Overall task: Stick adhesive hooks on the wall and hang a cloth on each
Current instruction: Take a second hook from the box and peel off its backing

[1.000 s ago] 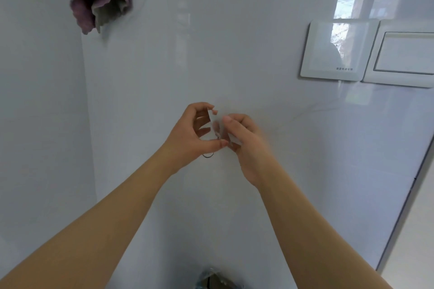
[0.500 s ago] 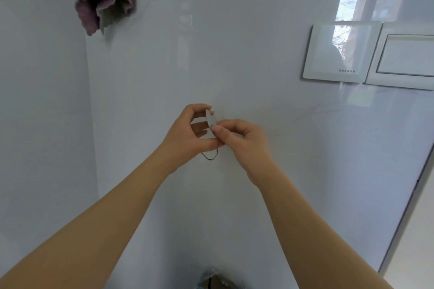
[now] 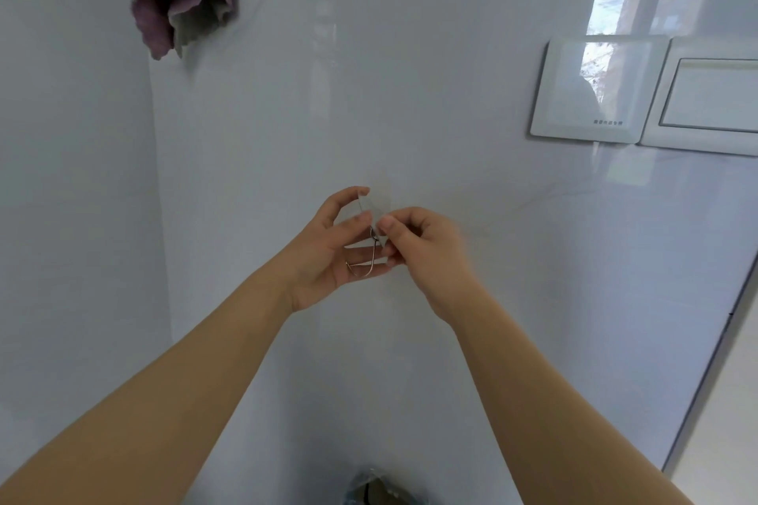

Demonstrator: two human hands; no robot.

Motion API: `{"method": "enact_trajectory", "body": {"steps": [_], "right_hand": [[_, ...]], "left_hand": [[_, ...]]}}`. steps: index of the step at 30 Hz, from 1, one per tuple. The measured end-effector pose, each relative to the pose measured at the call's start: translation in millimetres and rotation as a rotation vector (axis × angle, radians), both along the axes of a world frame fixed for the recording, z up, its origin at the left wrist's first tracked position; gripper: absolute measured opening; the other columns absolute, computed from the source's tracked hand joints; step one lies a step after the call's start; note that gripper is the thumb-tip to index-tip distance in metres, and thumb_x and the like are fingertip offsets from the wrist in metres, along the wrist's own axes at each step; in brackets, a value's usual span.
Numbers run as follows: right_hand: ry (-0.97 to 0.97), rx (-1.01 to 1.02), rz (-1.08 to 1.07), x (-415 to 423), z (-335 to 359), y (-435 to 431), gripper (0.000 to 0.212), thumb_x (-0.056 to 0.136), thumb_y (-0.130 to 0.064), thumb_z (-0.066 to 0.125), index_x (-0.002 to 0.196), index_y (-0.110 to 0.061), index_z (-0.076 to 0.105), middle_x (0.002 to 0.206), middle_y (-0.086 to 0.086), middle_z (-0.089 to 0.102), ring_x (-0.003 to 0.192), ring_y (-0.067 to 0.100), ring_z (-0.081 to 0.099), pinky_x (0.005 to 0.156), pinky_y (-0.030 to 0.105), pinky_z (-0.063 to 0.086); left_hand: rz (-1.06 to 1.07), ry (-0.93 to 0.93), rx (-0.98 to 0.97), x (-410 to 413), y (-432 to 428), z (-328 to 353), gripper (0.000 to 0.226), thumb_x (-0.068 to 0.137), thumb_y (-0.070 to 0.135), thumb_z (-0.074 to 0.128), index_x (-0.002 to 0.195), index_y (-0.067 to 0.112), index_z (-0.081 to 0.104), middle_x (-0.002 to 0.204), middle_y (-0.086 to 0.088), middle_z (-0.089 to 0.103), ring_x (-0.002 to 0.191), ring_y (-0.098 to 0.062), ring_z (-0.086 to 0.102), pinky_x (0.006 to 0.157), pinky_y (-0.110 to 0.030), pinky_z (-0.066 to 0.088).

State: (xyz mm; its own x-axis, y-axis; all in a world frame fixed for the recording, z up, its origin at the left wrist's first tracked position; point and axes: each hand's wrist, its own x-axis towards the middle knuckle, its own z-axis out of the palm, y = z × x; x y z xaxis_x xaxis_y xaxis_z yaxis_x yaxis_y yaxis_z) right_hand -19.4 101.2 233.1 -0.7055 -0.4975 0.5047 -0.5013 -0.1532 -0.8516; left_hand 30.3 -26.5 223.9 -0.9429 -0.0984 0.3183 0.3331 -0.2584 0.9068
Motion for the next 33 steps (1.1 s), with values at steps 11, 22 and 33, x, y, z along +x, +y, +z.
{"method": "enact_trajectory", "body": {"steps": [11,22,33], "right_hand": [[-0.043,0.038,0.001,1.2,-4.1,-2.2,0.026,0.096,-0.011,0.045,0.071,-0.013,0.05,0.052,-0.006,0.053,0.042,-0.001,0.049,0.048,0.014,0.042],[0.027,-0.035,-0.046,-1.8,-9.0,0.9,0.021,0.093,-0.008,0.052,0.081,-0.024,0.057,0.069,-0.009,0.061,0.056,-0.004,0.058,0.062,0.022,0.052],[0.108,-0.012,-0.022,-3.4,-9.3,6.2,0.028,0.089,-0.004,0.056,0.075,-0.026,0.065,0.066,-0.015,0.061,0.058,-0.009,0.056,0.061,0.008,0.045]], "left_hand": [[0.005,-0.047,-0.01,-6.1,-1.3,-5.9,0.033,0.073,0.023,0.059,0.104,0.032,0.057,0.081,-0.006,0.066,0.069,-0.021,0.066,0.092,-0.042,0.048],[0.101,-0.035,0.042,-10.4,4.7,-9.4,0.028,0.088,0.014,0.056,0.11,0.031,0.056,0.083,0.0,0.068,0.079,-0.018,0.065,0.088,-0.041,0.052],[0.075,-0.051,0.022,-8.9,7.3,-8.1,0.025,0.089,0.014,0.055,0.106,0.032,0.058,0.095,-0.004,0.064,0.081,-0.018,0.064,0.078,-0.035,0.054]]}}
